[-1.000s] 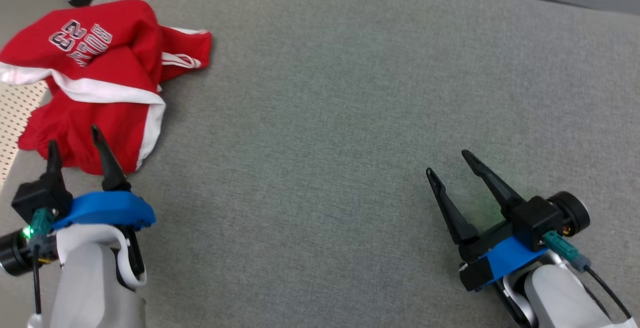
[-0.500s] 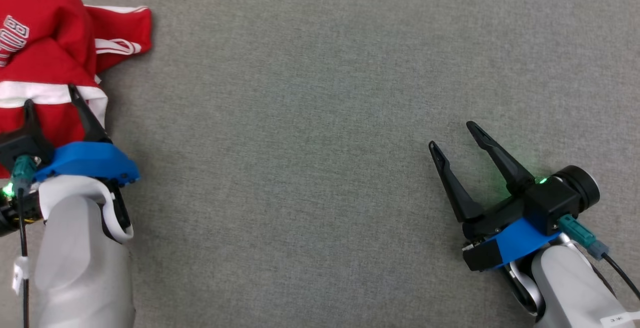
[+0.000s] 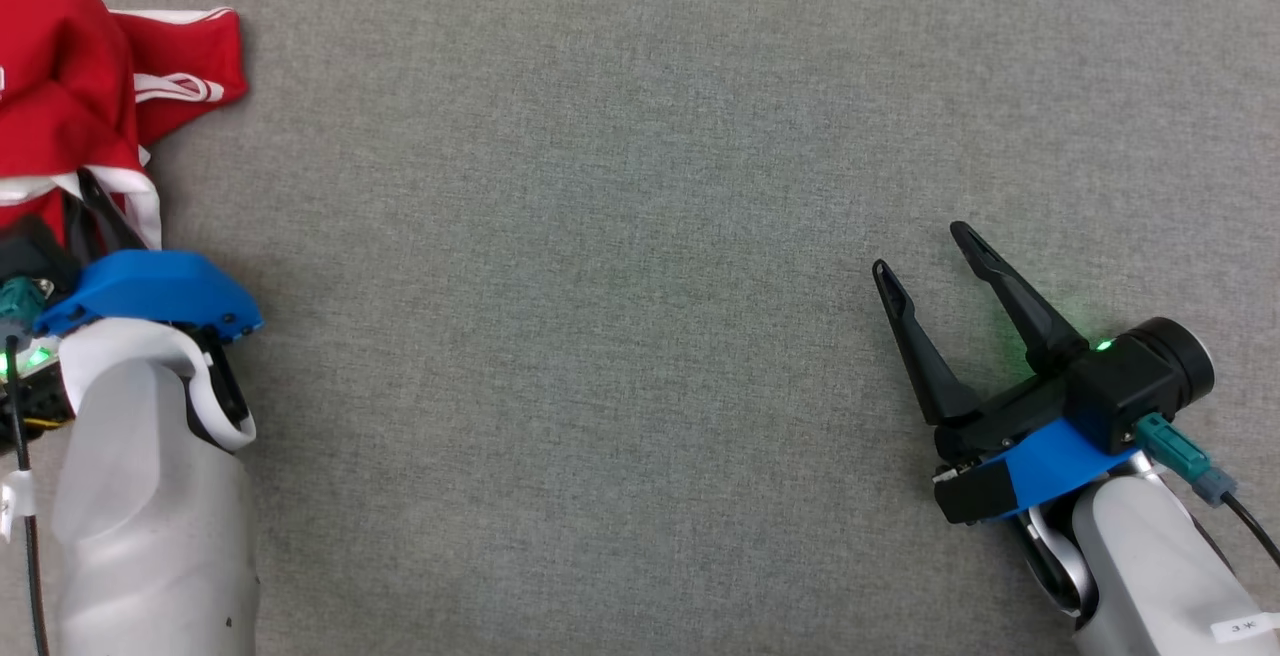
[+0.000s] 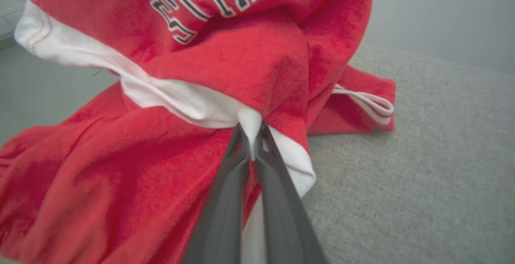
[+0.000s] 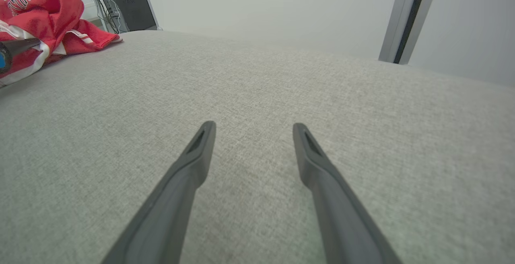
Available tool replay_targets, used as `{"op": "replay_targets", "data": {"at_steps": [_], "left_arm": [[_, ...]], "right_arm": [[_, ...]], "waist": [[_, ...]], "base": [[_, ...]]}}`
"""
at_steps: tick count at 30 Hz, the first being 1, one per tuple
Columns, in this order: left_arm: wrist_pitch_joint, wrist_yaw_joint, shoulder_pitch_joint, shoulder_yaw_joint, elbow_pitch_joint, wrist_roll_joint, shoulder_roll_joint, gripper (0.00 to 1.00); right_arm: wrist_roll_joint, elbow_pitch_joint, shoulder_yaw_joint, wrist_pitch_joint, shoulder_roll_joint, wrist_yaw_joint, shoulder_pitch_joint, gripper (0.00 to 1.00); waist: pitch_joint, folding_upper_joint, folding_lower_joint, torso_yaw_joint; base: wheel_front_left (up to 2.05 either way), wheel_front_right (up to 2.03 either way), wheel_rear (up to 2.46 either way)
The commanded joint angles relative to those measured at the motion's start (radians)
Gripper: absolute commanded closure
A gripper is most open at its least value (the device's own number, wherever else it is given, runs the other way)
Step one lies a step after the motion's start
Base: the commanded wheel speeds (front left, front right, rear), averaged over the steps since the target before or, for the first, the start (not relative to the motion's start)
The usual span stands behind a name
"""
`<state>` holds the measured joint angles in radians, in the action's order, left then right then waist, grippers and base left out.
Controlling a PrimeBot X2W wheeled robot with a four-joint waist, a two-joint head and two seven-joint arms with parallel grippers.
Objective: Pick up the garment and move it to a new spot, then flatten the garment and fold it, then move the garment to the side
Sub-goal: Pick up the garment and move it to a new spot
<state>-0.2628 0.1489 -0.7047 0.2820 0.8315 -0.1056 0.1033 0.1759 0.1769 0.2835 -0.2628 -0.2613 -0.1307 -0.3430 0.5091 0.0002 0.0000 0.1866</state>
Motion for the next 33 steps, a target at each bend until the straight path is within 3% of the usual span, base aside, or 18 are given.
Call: {"op": "replay_targets", "data": {"at_steps": [1,12,20,25,29,33], "left_arm": [[-0.003,-0.009,-0.022,-0.003,-0.027,0.006,0.005,1.0],[-0.003,-0.102,-0.033,-0.116,-0.266,0.073,-0.02,1.0],[-0.003,-0.178,-0.034,-0.276,-0.314,0.095,-0.046,1.0],[-0.003,-0.192,-0.019,-0.362,-0.305,0.068,-0.052,1.0],[-0.003,-0.194,-0.012,-0.509,-0.303,-0.019,-0.054,1.0],[-0.003,-0.162,0.006,-0.662,-0.307,-0.106,-0.052,1.0]], "right_arm": [[0.005,0.014,-0.006,-0.003,0.0,0.0,-0.006,0.0],[0.007,0.043,-0.016,-0.003,0.049,0.0,0.024,0.0],[0.013,0.073,-0.012,-0.003,0.106,0.0,0.037,0.0],[0.013,0.081,-0.01,-0.003,0.118,0.0,0.038,0.0],[0.019,0.086,-0.017,-0.003,0.13,0.0,0.036,0.0],[0.022,0.092,-0.016,-0.003,0.145,0.0,0.038,0.0]], "waist": [[-0.005,-0.0002,0.0,-0.004],[-0.101,-0.0002,0.0,-0.034],[-0.184,-0.0002,0.0,-0.158],[-0.193,-0.0002,0.0,-0.23],[-0.189,-0.0002,0.0,-0.303],[-0.187,-0.0002,0.0,-0.365]], "base": [[0.0,0.0,0.0],[0.0,0.0,0.0],[0.0,0.0,0.0],[0.0,0.0,0.0],[0.0,0.0,0.0],[0.0,0.0,0.0]]}}
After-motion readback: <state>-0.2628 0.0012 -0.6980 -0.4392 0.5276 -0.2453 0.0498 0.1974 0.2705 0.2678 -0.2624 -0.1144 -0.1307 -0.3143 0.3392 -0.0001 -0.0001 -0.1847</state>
